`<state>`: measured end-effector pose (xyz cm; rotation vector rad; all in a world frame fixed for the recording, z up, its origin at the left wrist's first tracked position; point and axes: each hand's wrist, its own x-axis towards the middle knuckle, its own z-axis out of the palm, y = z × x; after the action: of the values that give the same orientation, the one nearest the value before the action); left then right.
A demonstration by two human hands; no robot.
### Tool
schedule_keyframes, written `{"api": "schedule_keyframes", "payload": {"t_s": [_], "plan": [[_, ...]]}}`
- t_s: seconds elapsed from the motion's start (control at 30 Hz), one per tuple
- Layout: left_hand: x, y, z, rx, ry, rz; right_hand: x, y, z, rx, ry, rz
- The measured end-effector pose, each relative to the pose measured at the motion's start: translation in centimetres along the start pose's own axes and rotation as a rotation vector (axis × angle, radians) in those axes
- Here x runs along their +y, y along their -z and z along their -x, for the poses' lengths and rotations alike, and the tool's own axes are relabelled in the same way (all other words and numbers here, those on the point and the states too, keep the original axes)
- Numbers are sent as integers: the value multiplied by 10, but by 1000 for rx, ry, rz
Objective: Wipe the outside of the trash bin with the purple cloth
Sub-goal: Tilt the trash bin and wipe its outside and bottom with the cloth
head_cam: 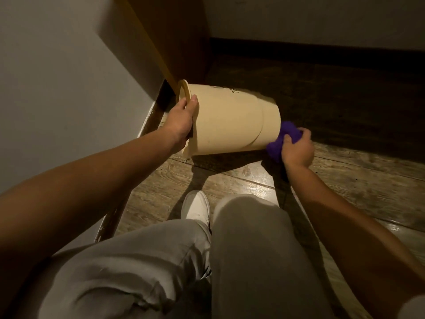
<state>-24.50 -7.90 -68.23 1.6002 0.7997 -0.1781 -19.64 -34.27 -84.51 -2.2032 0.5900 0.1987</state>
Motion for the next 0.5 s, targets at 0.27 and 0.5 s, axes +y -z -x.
{"api": "schedule_keyframes", "payload": {"t_s": [0.27, 0.5], "plan": [[7, -5, 6, 13, 38, 118, -65, 35, 24, 125, 258, -408], [17, -20, 16, -128, 110, 302, -140, 30, 69, -222, 550, -365]]}}
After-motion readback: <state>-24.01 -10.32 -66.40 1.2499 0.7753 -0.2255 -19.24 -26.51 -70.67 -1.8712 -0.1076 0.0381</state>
